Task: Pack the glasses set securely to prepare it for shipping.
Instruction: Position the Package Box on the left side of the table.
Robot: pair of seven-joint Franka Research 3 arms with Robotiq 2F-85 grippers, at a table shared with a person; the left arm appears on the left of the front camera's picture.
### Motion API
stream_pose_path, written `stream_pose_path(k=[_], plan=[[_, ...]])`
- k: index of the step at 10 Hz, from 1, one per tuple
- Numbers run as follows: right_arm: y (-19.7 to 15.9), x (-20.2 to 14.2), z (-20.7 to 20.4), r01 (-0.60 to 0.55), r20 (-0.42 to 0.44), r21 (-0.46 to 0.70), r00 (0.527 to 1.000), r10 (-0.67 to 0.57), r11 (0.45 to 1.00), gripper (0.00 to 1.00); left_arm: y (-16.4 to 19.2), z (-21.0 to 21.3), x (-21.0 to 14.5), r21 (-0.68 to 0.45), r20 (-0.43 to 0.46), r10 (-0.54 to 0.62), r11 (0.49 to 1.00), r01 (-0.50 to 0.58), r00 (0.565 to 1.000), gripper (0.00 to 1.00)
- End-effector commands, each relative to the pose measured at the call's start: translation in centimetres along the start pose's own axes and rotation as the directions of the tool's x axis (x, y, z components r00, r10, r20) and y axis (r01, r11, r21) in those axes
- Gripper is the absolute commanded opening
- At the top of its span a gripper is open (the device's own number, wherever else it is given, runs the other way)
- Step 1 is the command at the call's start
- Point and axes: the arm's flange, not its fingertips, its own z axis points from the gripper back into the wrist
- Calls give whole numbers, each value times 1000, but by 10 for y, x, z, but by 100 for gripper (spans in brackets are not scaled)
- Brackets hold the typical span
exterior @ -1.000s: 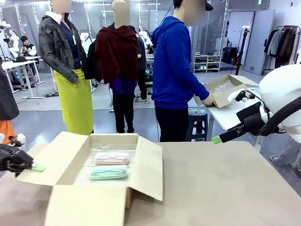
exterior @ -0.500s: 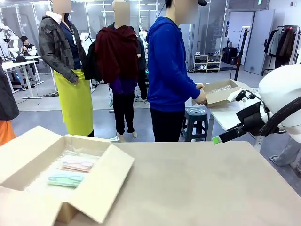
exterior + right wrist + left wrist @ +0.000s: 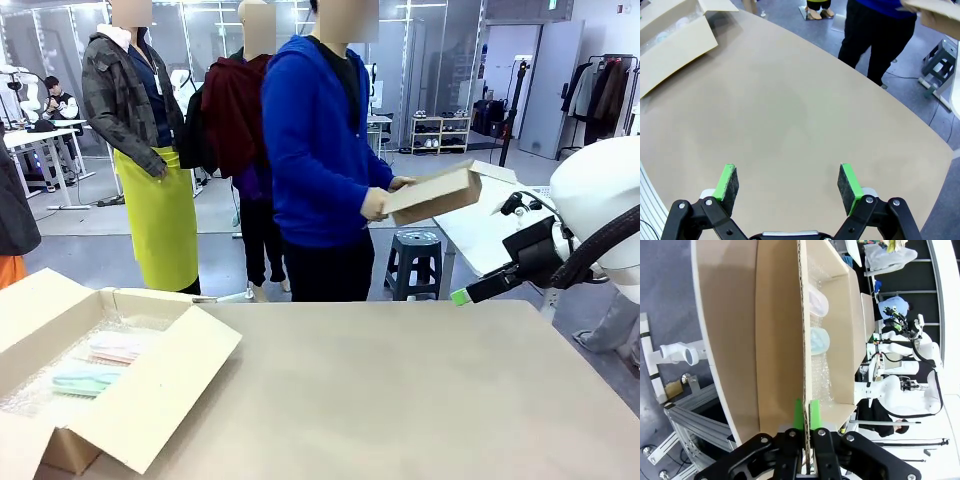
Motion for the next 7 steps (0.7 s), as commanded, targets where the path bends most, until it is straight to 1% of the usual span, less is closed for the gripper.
stream_pose_path(k=[1, 2, 3, 4, 6, 7], plan=[[2, 4, 3, -1, -10, -1, 1000, 1, 1000, 100, 1, 5, -6, -34, 4, -3, 999, 4, 1000, 6], [2, 4, 3, -1, -10, -1, 1000, 1, 1000, 100, 0, 3, -9, -50, 0, 7, 999, -7, 1000, 6], [2, 4, 3, -1, -10, -1, 1000, 1, 1000, 100, -5, -2, -10, -67, -22, 15, 998, -16, 1000, 6], [2, 4, 3, -1, -10, -1, 1000, 1, 1000, 100, 3, 1, -5, -13, 3, 9, 1000, -9, 1000, 6], [2, 4, 3, -1, -10, -1, 1000, 1, 1000, 100, 2, -1, -5, -29, -4, 9, 1000, -9, 1000, 6], [2, 4, 3, -1, -10, -1, 1000, 1, 1000, 100, -2, 0, -3, -14, 21, -5, 1000, 5, 1000, 49]])
